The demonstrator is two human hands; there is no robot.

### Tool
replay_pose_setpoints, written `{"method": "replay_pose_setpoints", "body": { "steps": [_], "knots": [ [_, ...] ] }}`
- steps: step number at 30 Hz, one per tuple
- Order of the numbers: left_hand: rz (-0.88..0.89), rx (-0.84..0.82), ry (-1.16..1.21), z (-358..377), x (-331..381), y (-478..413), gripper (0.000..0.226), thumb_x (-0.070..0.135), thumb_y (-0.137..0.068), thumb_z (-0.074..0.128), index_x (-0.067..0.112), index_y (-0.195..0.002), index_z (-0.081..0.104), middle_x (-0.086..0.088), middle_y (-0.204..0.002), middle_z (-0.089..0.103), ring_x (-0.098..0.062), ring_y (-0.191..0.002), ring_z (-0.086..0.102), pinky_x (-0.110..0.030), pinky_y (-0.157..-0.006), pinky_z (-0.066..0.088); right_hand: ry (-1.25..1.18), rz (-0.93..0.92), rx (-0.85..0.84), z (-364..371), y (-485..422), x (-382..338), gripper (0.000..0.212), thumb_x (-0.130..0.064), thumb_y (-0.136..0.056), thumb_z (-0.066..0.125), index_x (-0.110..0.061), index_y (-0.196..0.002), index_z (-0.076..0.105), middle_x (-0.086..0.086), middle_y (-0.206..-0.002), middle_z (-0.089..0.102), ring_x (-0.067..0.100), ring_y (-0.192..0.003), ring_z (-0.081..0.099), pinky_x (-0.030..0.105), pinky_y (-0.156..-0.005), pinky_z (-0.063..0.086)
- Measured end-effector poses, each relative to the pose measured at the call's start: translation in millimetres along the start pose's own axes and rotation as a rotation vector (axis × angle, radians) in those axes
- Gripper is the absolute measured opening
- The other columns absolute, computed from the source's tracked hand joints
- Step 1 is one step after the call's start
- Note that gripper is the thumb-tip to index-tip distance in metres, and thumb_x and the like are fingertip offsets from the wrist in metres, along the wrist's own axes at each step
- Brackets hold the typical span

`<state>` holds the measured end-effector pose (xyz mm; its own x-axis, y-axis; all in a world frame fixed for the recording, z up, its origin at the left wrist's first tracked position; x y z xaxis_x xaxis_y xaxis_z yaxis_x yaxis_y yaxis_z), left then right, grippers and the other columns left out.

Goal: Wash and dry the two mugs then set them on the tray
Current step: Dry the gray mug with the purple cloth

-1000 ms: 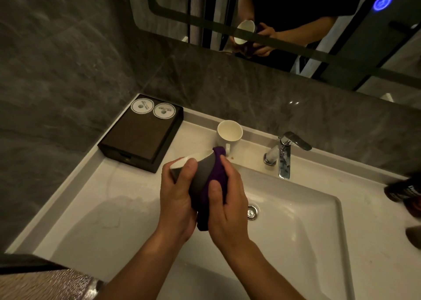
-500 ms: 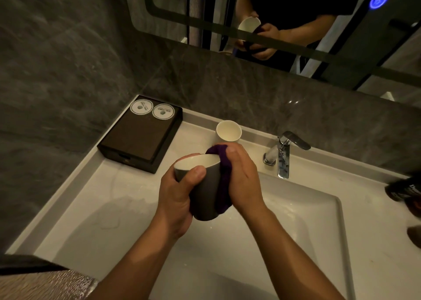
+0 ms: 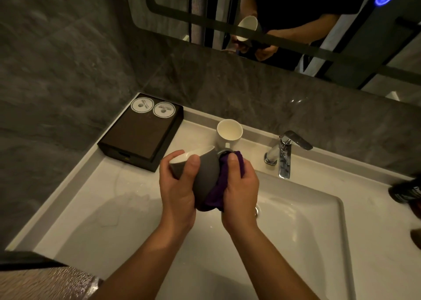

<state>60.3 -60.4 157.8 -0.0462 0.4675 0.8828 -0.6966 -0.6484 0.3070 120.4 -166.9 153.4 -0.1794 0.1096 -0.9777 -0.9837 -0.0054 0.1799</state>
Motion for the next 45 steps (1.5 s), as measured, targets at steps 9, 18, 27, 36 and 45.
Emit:
{"method": "replay_pose_setpoints", "body": {
  "steps": [9,18,27,36,45],
  "knots": [
    [-0.168,-0.107,-0.05,0.1,-2.1,-7.1,0.069,0.051,-0.058,0.093,0.013,-0.113,0.077,-0.015,-0.11,0.078,-0.035,-0.102,0.077,-0.04,-0.074,0.064,0.287,-0.403,-0.143,-11.1,-20.3,-14.7,0.028,-0.05,-0.094,0.052,-0.028,-0.109,0.063,-0.027,-0.092,0.068,0.001,-0.088,0.066,0.013,-0.066,0.052],
    [-0.106,-0.033,0.069,4.8,-16.7,-22.4,0.106,0.043,-0.05,0.093,0.009,-0.143,0.054,-0.024,-0.135,0.062,-0.035,-0.11,0.071,-0.043,-0.079,0.064,-0.405,0.399,-0.06,-2.2,1.0,24.2,0.048,-0.063,-0.078,0.067,-0.028,-0.109,0.077,0.008,-0.112,0.078,0.024,-0.097,0.076,0.039,-0.072,0.063],
    [0.0,-0.32,-0.147,6.7,-30.4,-43.7,0.103,0.071,-0.043,0.094,0.03,-0.132,0.064,-0.003,-0.125,0.072,-0.033,-0.117,0.071,-0.042,-0.085,0.064,-0.443,0.909,-0.26,-16.8,-17.8,39.2,0.038,-0.032,-0.077,0.078,-0.015,-0.11,0.078,0.026,-0.111,0.075,0.05,-0.101,0.072,0.065,-0.09,0.056],
    [-0.035,-0.525,-0.639,20.1,-34.0,-51.8,0.069,0.081,-0.056,0.075,0.073,-0.118,0.046,0.038,-0.117,0.058,0.005,-0.114,0.061,-0.011,-0.077,0.057,-0.213,0.352,-0.044,-38.5,-51.2,45.9,0.032,-0.041,-0.086,0.072,-0.019,-0.108,0.077,0.019,-0.116,0.073,0.043,-0.116,0.065,0.056,-0.095,0.056],
    [0.027,-0.152,-0.71,35.9,-56.7,-77.2,0.071,0.051,-0.06,0.091,0.043,-0.116,0.048,0.025,-0.104,0.055,-0.006,-0.094,0.06,-0.018,-0.072,0.05,0.074,0.083,0.113,-43.4,-92.9,76.8,0.021,-0.03,-0.104,0.057,-0.029,-0.117,0.073,-0.005,-0.113,0.076,0.019,-0.108,0.071,0.04,-0.093,0.059]
  ]
}}
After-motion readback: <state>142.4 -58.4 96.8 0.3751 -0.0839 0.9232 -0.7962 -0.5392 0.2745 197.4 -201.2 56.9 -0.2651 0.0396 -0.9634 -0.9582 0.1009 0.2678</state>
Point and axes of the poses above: each hand's wrist, its own y-axis away from the middle knuckle, its own z-axis out of the palm, x = y × z, the point moved 3 cm from there along -y, towards the middle knuckle
